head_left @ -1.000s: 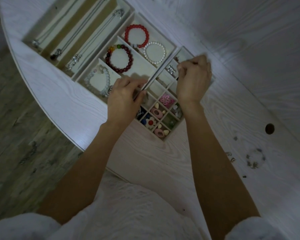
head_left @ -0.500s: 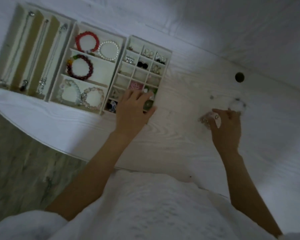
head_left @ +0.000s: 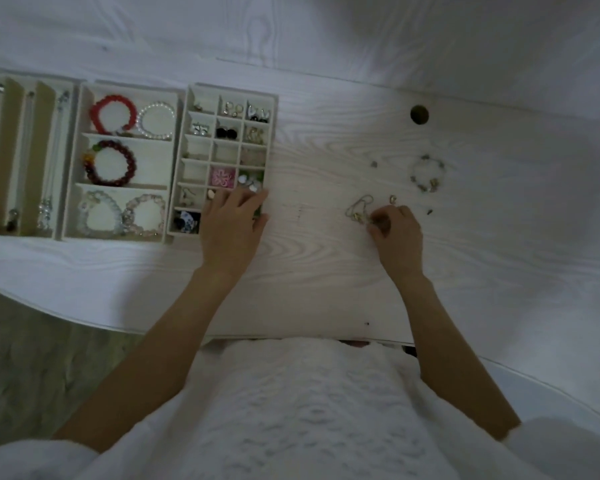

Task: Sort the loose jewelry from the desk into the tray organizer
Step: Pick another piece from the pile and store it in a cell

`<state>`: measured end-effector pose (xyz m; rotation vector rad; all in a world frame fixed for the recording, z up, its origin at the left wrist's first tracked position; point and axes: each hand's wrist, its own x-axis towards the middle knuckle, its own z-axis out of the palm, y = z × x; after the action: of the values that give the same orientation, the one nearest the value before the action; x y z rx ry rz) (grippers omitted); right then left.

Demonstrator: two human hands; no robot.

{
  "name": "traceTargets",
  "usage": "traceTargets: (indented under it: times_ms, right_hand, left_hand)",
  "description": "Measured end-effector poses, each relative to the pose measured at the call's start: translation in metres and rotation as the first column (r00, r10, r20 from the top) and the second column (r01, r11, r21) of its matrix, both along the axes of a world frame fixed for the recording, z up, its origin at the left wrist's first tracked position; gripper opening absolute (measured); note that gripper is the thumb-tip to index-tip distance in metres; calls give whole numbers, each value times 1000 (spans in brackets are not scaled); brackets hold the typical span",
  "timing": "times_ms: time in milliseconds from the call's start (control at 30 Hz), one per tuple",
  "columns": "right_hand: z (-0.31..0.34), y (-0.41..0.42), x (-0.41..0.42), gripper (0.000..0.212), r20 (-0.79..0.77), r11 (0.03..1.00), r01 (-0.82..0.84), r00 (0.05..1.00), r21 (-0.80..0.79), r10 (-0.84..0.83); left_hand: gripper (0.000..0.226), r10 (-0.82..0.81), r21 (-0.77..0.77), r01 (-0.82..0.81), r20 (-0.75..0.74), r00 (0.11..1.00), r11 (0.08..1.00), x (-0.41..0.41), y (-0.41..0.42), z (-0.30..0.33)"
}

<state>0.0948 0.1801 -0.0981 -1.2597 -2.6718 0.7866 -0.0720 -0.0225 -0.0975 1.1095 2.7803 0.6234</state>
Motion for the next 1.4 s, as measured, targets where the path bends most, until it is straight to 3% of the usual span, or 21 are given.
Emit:
traceTargets:
  times_ms: [167, 400, 667, 733, 800, 833, 900, 967, 1000, 1133, 1200, 1267, 1400]
  right_hand:
    - [10, 11, 12, 26, 118, 997, 48, 992, 64, -55]
    - [11, 16, 2, 18, 149, 963, -175, 978, 206, 146]
    - [9, 23, -11, 18, 249, 933, -297, 937, 202, 245]
    - [19, 24, -14, 13, 84, 981, -188, 979, 42, 184]
    - [43, 24, -23, 8, -191, 955, -68, 982, -287, 12]
    - [58, 23, -28, 13, -301, 907, -50, 950, -419, -87]
    - [88, 22, -39, 19, -430, 830, -114, 888, -545, -161]
    - [113, 20, -49, 17, -484, 798, -240, 872, -553, -73]
    - [121, 18, -53, 15, -491, 787, -296, 871, -541, -10]
    - [145, 13, -78, 8, -446, 725, -458, 865, -514, 230]
    - [152, 11, -93, 8, -398, 702, -513, 851, -495, 341]
    - [159, 11, -110, 8, -340, 687, -542, 840, -484, 423]
    - [156, 1, -152, 8, -216, 571, -623, 754, -535, 620]
  left_hand:
    - [37, 17, -57, -15, 28, 999, 998, -1, 5, 6]
    - [37, 41, -61, -39, 24, 999, 997, 0, 8, 7]
    - [36, 57, -37, -58, -26, 998, 998, 1, 8, 4]
    - [33, 61, -30, -62, -43, 997, 998, 2, 8, 3]
    - [26, 70, 24, -69, -36, 997, 997, 2, 10, 5]
    - [25, 64, 85, -65, 16, 998, 994, 3, 14, 9]
    - [27, 22, 259, -99, 285, 958, 961, 5, 25, 21]
    - [33, -115, 406, -147, 555, 824, 902, 8, 38, 37]
    - [36, -199, 460, -143, 615, 763, 876, 11, 45, 46]
    - [43, -423, 594, -65, 641, 640, 802, 10, 59, 70]
    - [31, -445, 614, -99, 664, 601, 783, 5, 58, 74]
    - [18, -401, 608, -197, 698, 593, 769, -1, 48, 77]
    - [20, -174, 524, -317, 688, 705, 791, -17, -3, 75]
